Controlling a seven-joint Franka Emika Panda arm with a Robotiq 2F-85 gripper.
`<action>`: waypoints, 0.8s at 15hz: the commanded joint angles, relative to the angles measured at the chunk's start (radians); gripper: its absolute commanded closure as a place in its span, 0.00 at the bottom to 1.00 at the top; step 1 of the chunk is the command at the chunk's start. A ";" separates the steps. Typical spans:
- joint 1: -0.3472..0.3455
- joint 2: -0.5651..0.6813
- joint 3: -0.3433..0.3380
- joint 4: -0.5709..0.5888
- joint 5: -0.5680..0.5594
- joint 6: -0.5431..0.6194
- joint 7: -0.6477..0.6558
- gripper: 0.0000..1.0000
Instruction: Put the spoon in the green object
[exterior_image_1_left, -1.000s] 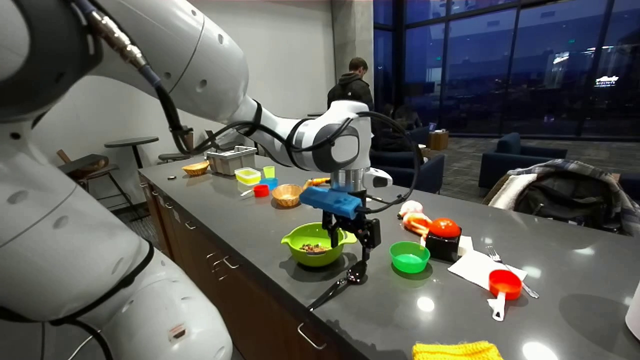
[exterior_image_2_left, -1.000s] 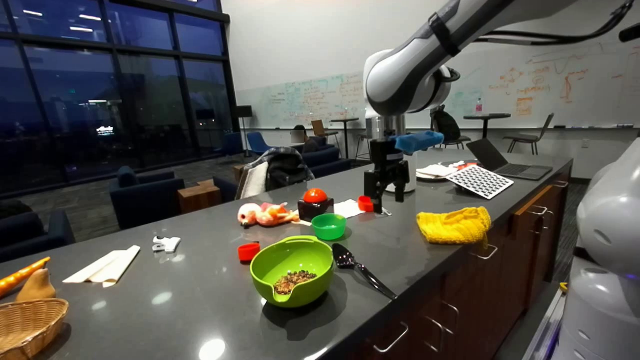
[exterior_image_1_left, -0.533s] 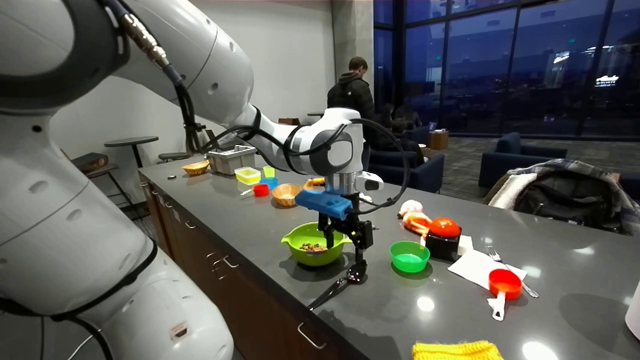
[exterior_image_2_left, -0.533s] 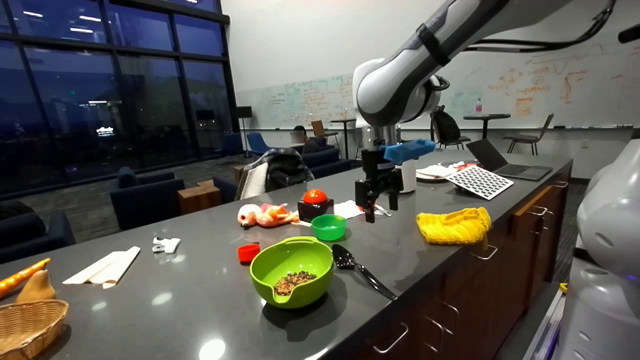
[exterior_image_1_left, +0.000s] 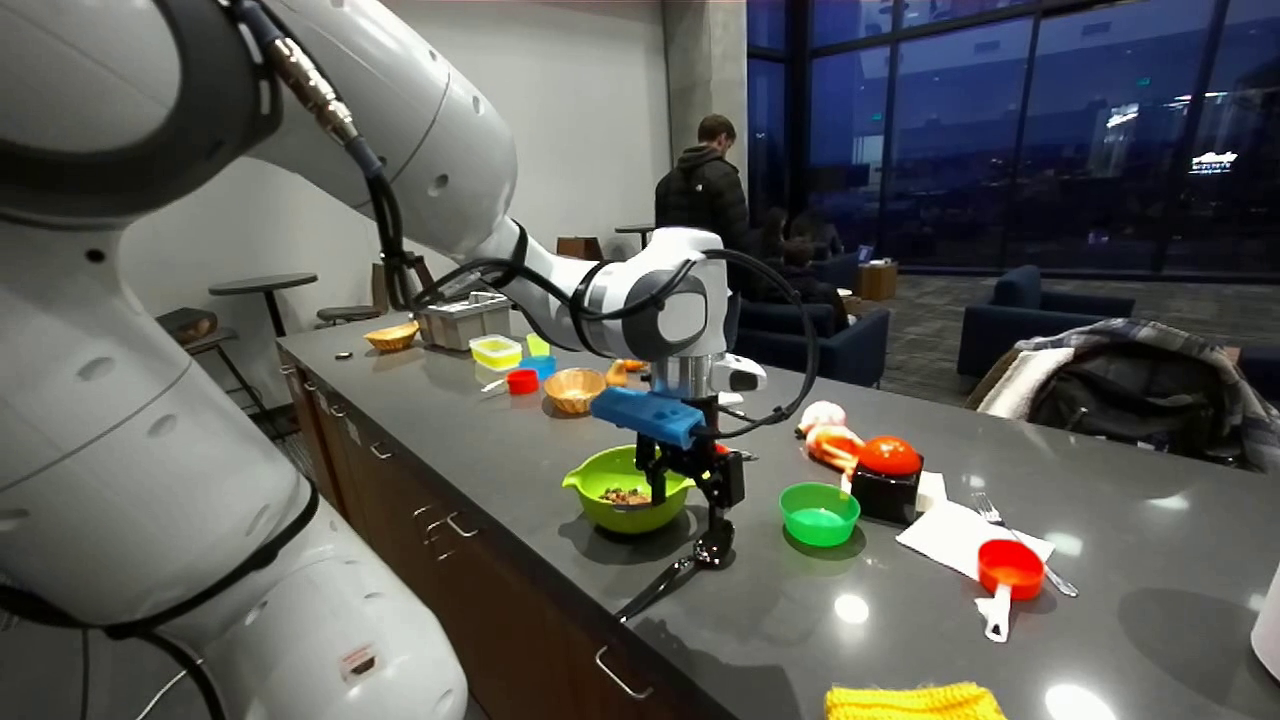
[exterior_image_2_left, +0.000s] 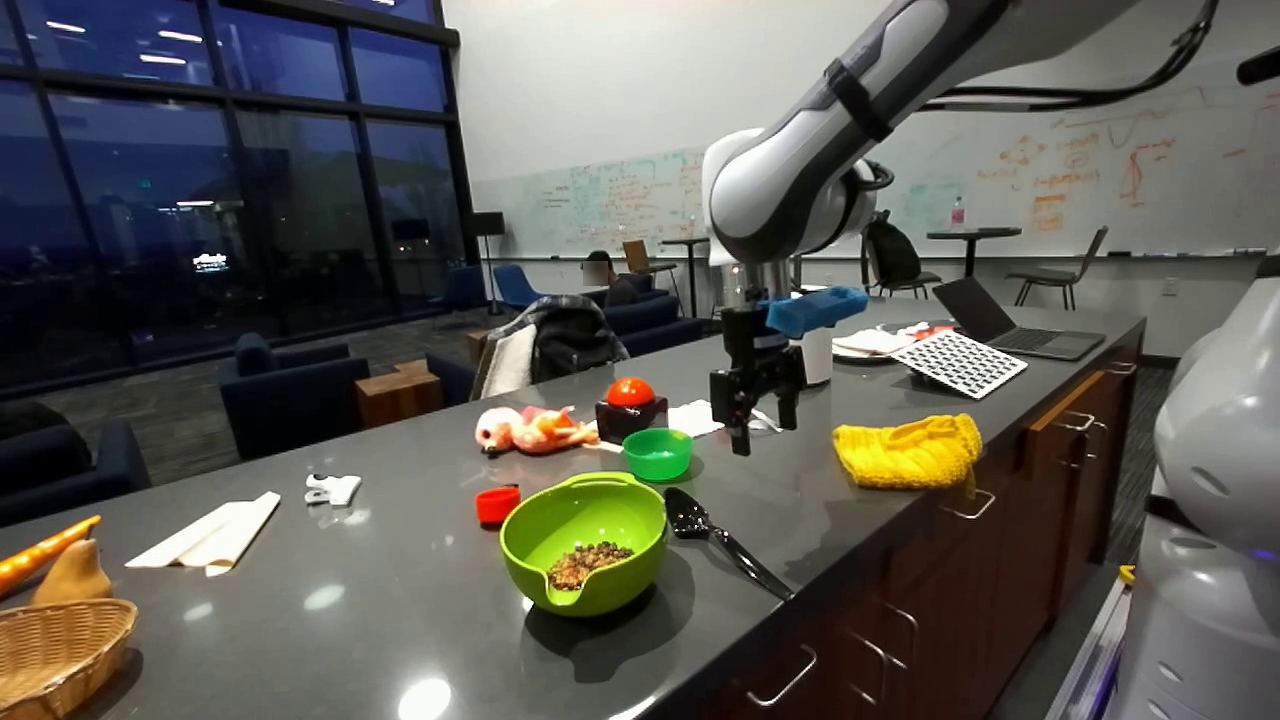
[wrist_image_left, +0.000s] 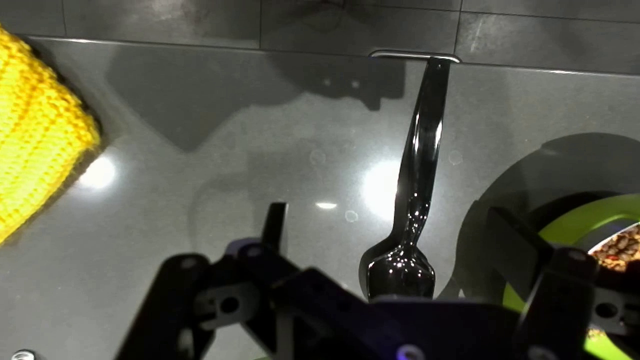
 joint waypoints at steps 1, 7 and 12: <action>0.014 0.063 0.001 -0.010 0.045 0.046 -0.018 0.00; 0.038 0.198 0.012 -0.022 0.163 0.170 -0.009 0.00; 0.042 0.319 0.033 -0.014 0.191 0.310 0.041 0.00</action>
